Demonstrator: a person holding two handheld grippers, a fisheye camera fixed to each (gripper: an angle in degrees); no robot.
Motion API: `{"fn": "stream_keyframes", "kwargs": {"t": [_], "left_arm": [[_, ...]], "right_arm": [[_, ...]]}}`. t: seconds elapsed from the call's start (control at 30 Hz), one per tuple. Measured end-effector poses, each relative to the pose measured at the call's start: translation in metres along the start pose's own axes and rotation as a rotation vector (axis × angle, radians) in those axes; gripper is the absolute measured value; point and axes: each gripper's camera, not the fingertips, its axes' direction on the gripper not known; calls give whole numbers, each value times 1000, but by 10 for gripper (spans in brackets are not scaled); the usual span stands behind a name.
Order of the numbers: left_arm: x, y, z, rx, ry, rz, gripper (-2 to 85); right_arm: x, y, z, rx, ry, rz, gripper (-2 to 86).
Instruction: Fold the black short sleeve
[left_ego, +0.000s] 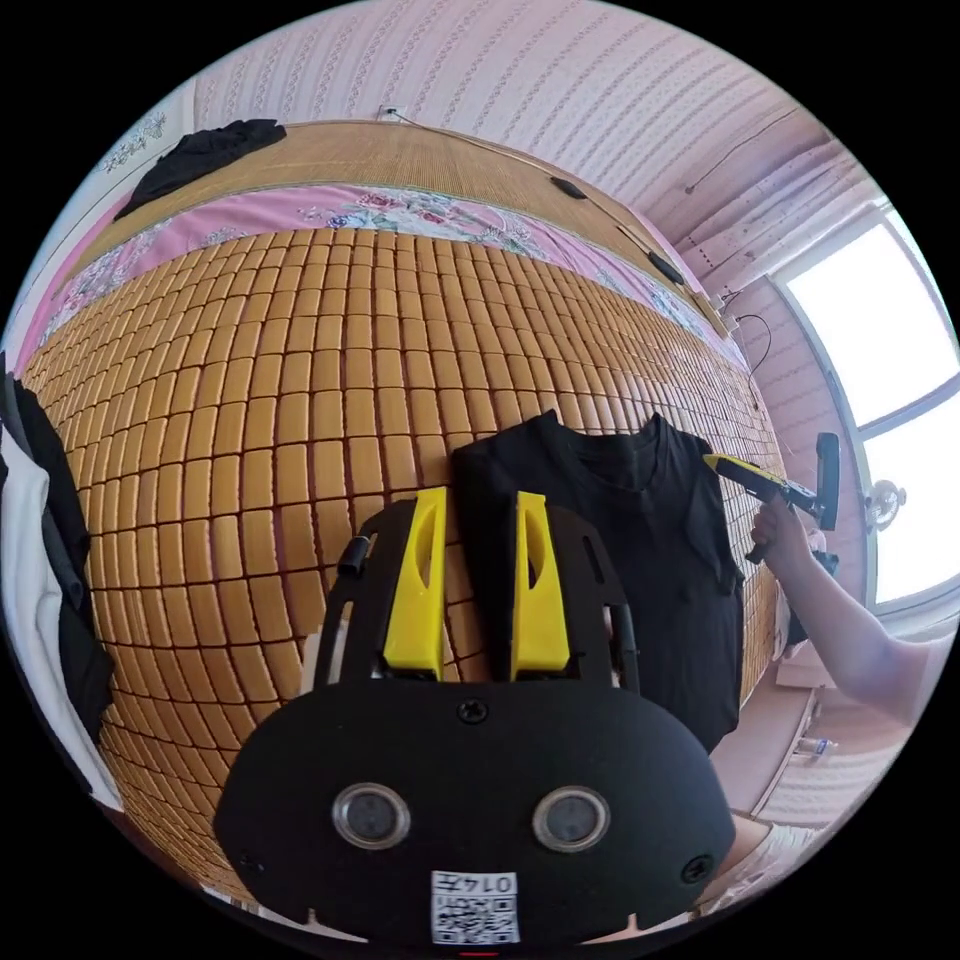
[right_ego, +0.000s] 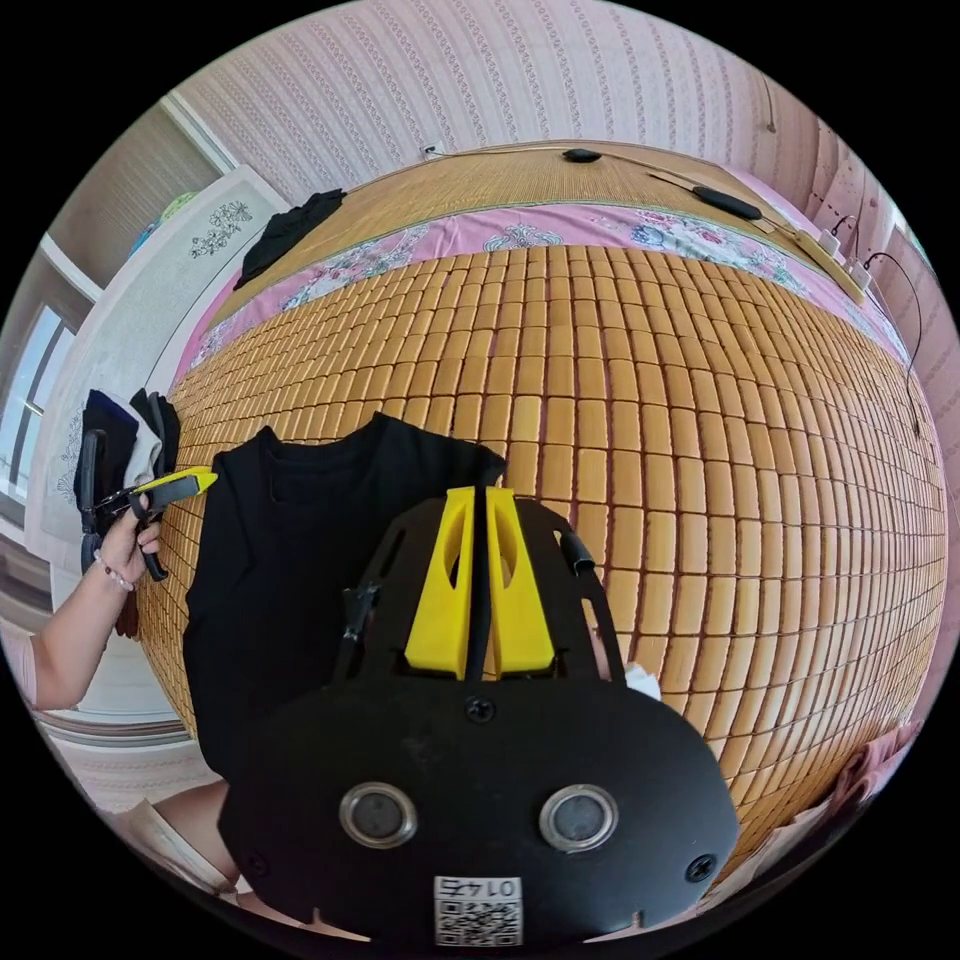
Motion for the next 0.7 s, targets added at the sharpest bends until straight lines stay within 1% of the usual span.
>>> {"fn": "stream_keyframes", "kwargs": {"t": [0.03,0.1,0.3,0.4,0.5,0.57,0.63,0.7], "left_arm": [[-5,-3,5,-37,4,4,41],[-12,-5,10,-85,4,-5,15],[-29,-10,-17,83,62,-14,-1],[-24,-5,-41,151,83,47,-3],[-14,21,-68,190,143,148,-4],[-8,48,-84,185,180,206,-4],[-3,94,-102,167,220,272,-5],[-3,131,-107,136,229,286,-5]], "right_arm": [[3,-3,0,-9,-24,-5,3],[11,-7,-2,-7,-49,10,-1],[32,-27,-28,106,-118,41,-4],[31,-27,-45,145,-99,-10,-4],[31,-3,-70,182,-162,-55,-4],[33,34,-95,211,-202,-80,-4],[37,68,-110,217,-228,-77,-4],[43,106,-119,210,-238,-46,-4]]}}
